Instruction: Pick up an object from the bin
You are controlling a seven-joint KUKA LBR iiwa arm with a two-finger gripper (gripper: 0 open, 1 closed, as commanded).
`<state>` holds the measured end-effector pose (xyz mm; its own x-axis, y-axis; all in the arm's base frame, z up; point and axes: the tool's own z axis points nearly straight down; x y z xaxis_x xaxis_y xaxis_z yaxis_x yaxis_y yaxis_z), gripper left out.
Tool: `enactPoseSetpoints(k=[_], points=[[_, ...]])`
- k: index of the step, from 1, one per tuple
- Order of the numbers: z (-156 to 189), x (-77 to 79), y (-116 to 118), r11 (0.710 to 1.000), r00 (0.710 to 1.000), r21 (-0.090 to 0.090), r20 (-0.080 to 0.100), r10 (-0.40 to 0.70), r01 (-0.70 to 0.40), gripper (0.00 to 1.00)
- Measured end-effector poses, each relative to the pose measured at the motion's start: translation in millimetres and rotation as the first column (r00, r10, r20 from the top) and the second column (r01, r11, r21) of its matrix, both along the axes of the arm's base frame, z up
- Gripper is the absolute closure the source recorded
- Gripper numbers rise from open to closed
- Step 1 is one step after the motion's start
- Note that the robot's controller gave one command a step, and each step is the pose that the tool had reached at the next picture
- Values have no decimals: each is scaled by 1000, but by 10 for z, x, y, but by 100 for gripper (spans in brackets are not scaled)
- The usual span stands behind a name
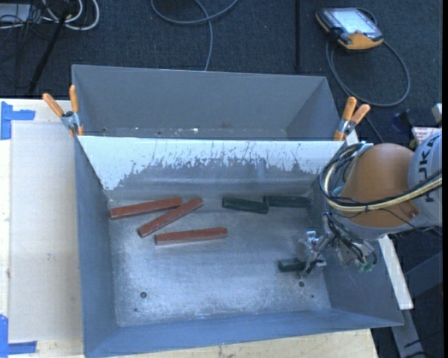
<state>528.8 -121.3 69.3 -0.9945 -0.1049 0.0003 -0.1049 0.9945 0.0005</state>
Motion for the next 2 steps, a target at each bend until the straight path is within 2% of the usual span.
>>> enactPoseSetpoints(k=[1, 2], points=[[967, -265, 88, 999, 999, 1, -5, -39, 39, 0], [1351, -322, 115, 999, 999, -1, 6, -50, 51, 0]])
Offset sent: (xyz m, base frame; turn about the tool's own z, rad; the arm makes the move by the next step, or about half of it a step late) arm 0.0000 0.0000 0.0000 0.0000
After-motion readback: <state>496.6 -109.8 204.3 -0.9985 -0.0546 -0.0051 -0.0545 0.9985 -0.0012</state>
